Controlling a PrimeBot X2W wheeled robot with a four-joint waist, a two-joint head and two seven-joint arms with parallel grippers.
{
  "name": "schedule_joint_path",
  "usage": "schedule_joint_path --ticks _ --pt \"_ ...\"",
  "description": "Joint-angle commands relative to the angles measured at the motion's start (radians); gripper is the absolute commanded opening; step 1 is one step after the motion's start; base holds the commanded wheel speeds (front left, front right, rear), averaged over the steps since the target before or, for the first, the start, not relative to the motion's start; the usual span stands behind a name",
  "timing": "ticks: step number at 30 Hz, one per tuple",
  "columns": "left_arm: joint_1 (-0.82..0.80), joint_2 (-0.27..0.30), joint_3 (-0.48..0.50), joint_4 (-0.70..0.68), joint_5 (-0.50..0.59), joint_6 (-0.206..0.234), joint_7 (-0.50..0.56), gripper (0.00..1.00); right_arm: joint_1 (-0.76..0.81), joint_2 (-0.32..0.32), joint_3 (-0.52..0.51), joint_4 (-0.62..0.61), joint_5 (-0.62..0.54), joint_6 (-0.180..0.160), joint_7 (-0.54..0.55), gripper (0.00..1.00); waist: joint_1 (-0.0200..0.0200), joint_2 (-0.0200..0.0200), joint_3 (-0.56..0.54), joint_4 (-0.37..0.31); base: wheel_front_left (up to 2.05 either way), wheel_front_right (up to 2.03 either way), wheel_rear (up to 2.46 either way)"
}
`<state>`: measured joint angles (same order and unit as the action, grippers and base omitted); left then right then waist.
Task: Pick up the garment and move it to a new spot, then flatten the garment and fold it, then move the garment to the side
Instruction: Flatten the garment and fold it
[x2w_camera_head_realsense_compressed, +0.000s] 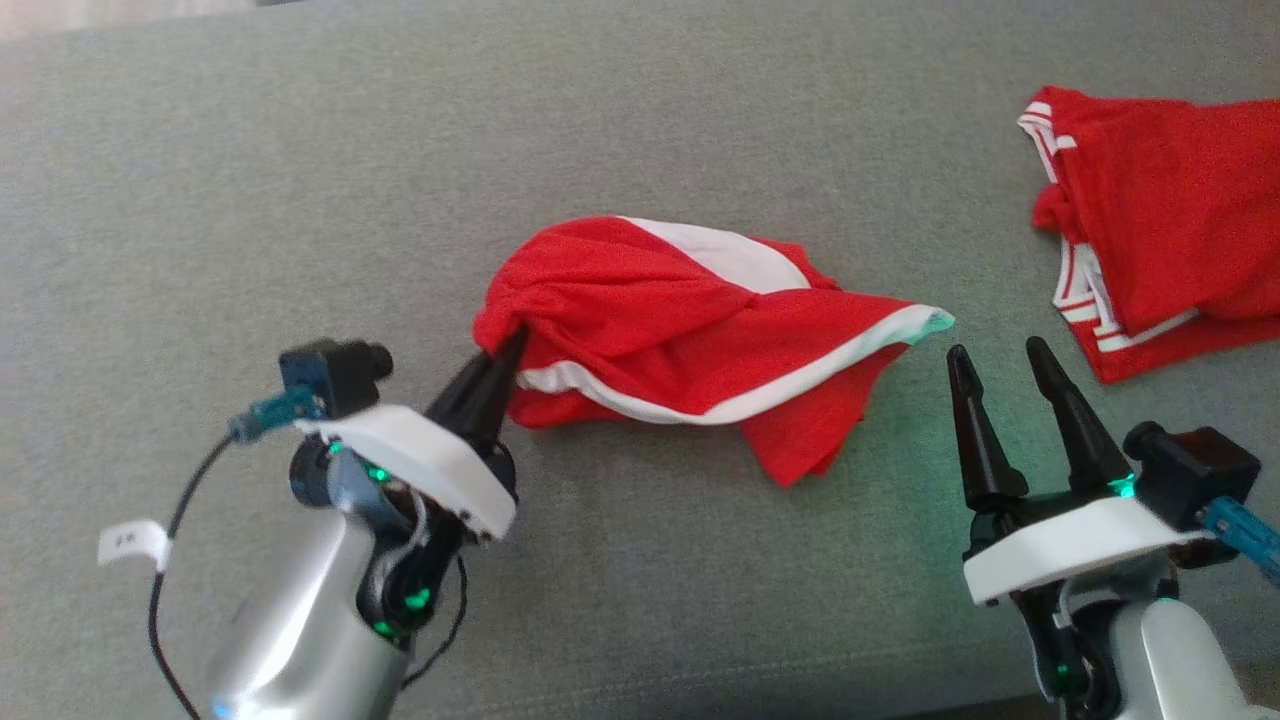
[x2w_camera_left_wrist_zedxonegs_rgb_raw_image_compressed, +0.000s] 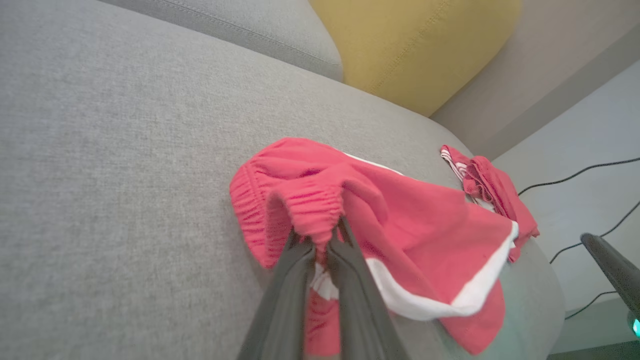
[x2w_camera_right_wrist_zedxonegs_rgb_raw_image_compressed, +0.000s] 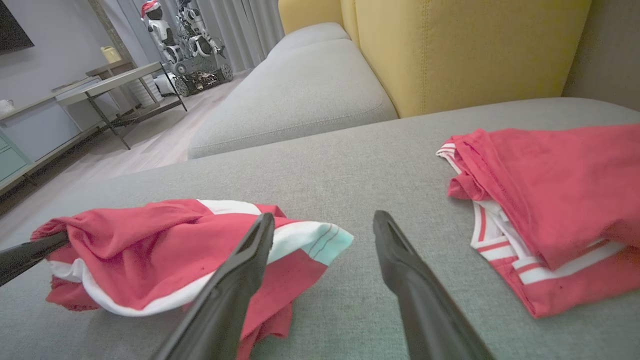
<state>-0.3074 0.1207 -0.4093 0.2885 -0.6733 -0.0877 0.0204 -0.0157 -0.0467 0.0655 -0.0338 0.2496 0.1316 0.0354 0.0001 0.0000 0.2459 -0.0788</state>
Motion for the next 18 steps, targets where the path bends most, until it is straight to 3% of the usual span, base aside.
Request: schedule_joint_path --ticks 1,9,10,11,12,13,18 --pt "-0.064 0.002 0.044 0.012 -0.012 0.006 -0.007 0.00 -0.037 -0.004 0.027 -0.027 0.012 -0.001 -0.005 1.00 -0.0001 0.0000 0.014 -0.019 0.00 0.00 0.00" --pt "-0.175 -0.013 0.055 0.239 -0.011 0.010 -0.038 0.00 -0.051 -0.004 0.031 -0.007 0.029 -0.001 -0.014 1.00 -0.0001 0.0000 0.031 -0.049 0.00 0.00 0.00" --pt "-0.181 -0.015 0.053 0.256 -0.009 0.008 -0.045 0.36 -0.051 -0.004 0.029 -0.005 0.031 -0.001 -0.015 1.00 -0.0001 0.0000 0.030 -0.049 0.00 0.00 0.00" --pt "-0.185 -0.016 0.052 0.269 -0.004 0.010 -0.059 0.88 -0.051 -0.004 0.027 -0.004 0.031 -0.001 -0.016 1.00 -0.0001 0.0000 0.029 -0.047 0.00 0.00 0.00" --pt "-0.185 -0.016 0.052 0.269 -0.004 0.010 -0.059 0.88 -0.051 -0.004 0.027 -0.004 0.031 -0.001 -0.016 1.00 -0.0001 0.0000 0.029 -0.047 0.00 0.00 0.00" --pt "-0.188 -0.015 0.049 0.279 0.006 0.014 -0.073 1.00 -0.050 -0.004 0.024 -0.002 0.032 -0.001 -0.017 1.00 -0.0001 0.0000 0.027 -0.045 0.00 0.00 0.00" --pt "-0.168 -0.008 0.036 0.285 0.044 0.032 -0.143 1.00 -0.048 -0.004 0.016 0.000 0.033 -0.001 -0.018 1.00 -0.0001 0.0000 0.012 -0.025 0.00 0.00 0.00"
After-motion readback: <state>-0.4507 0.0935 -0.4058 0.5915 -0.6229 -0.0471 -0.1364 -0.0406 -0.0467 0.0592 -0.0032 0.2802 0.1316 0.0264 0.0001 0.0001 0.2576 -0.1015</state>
